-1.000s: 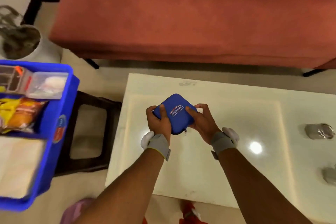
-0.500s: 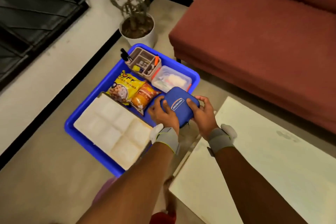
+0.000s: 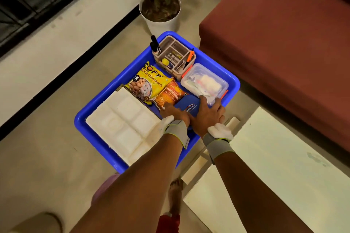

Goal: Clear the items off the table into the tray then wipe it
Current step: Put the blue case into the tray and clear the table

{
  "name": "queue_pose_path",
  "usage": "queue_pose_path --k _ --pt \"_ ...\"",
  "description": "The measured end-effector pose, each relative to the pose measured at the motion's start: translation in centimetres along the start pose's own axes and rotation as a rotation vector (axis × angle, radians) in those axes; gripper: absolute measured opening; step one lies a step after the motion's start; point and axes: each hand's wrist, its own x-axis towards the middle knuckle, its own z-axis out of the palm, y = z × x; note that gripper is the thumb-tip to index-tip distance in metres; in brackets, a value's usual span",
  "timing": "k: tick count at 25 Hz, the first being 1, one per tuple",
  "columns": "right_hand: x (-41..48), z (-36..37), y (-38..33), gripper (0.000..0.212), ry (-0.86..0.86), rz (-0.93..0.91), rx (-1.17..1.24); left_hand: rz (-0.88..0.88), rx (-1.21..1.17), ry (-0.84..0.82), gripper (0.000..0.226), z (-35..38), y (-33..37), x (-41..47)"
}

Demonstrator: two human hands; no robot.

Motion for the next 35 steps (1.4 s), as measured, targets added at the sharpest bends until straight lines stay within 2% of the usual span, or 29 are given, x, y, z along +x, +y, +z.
queue_pose_path --k 3,6,8,12,17,20,23,26,28,30,35 --pt "-0.3 -0.1 0.3 0.079 -0.009 -0.039 -0.071 0.047 0.081 0.022 0.047 0.0 -0.4 0.1" --pt "-0.3 -0.3 1.4 0.076 -0.07 -0.168 -0.206 0.162 0.19 0.026 0.046 0.5 -1.4 0.7" --pt "0.0 -0.2 1.5 0.066 -0.06 -0.192 -0.251 0.262 0.3 -0.048 0.041 1.1 -2.0 0.8" --pt "0.3 0.1 0.7 0.026 -0.07 -0.227 -0.328 0.389 0.495 -0.15 0.026 2.4 -3.1 0.6" --pt "-0.3 -1.0 1.5 0.026 -0.169 -0.279 -0.426 0.414 0.788 -0.205 0.028 3.1 -3.5 0.2" --pt "-0.5 -2.5 2.5 0.027 -0.163 -0.316 -0.295 0.446 0.822 -0.179 0.042 3.6 -3.8 -0.9" --pt "-2.1 -4.3 5.8 0.027 0.064 -0.288 -0.096 0.623 0.742 -0.087 0.062 4.7 -3.0 -3.5" --pt "-3.9 -6.2 10.9 0.033 0.156 -0.165 -0.028 0.811 0.741 -0.032 0.064 6.7 -2.6 -7.3" --pt "-5.9 -8.0 17.3 0.037 0.176 -0.037 -0.028 0.978 0.796 -0.053 0.063 10.5 -2.6 -11.7" --pt "-7.7 -9.2 22.9 0.039 0.163 0.038 -0.032 1.056 0.852 -0.084 0.062 14.0 -3.3 -15.2" --pt "-17.4 -12.4 42.5 0.041 0.226 0.35 0.043 1.26 1.028 -0.337 0.063 27.4 -7.4 -28.9"
